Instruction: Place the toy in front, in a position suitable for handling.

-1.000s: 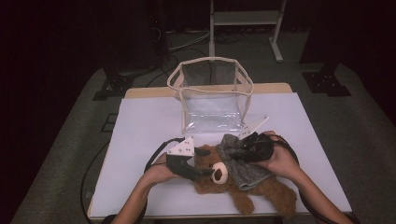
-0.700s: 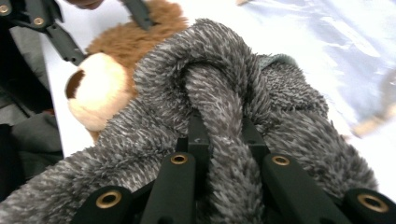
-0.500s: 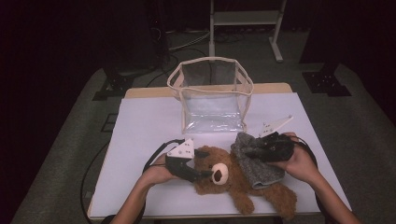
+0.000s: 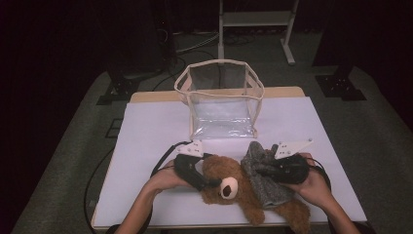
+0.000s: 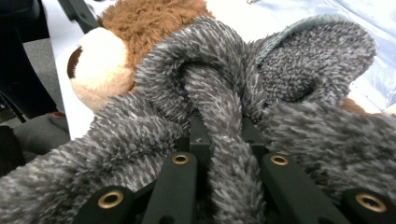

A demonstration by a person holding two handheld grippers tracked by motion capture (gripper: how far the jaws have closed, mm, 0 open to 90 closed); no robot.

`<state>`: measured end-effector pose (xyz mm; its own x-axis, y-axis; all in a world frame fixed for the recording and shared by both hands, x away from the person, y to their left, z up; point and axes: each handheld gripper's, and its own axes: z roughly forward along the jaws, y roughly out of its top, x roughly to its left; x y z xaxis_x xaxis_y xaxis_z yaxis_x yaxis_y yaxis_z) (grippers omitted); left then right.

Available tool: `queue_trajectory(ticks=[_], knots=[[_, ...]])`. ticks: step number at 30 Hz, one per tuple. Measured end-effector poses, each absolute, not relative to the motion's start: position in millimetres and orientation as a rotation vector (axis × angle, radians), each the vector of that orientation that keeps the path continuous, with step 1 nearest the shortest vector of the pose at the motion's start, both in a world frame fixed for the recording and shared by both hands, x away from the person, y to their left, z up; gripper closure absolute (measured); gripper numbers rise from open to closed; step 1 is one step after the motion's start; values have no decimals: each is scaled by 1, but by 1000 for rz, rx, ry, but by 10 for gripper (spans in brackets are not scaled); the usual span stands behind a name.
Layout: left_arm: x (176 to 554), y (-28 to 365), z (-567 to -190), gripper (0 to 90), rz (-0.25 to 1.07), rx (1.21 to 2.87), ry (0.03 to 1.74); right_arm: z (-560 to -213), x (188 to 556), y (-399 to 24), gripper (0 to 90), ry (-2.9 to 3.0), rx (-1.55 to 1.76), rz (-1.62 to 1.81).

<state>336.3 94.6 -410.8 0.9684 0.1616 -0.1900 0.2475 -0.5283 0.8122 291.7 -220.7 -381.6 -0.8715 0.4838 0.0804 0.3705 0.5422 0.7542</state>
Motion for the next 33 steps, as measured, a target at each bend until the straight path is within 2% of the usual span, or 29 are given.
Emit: queue_trajectory(ticks=[2,4,5,8,10,14,23,28,30,31,33], knots=[[339,90,-415,54,-165,2132,258,-383,288,-223,803,2635,730,1249],[340,90,-413,135,-176,2128,245,-383,285,-225,802,2623,733,1253],[341,90,-411,214,-155,2126,238,-383,284,-226,802,2615,736,1257],[340,91,-404,348,-64,2136,209,-382,286,-227,800,2594,755,1270],[340,93,-399,399,-12,2138,197,-380,289,-229,799,2563,774,1289],[344,93,-388,442,99,2166,173,-373,300,-230,798,2545,793,1334],[359,118,-357,436,314,2223,130,-356,332,-209,798,2560,751,1344],[351,139,-367,404,299,2180,156,-359,346,-211,797,2571,791,1327],[345,146,-380,350,249,2196,174,-370,345,-206,799,2609,786,1338],[345,149,-383,273,222,2183,206,-374,340,-201,800,2620,766,1341],[347,154,-386,193,157,2154,250,-376,332,-194,801,2621,740,1324]])
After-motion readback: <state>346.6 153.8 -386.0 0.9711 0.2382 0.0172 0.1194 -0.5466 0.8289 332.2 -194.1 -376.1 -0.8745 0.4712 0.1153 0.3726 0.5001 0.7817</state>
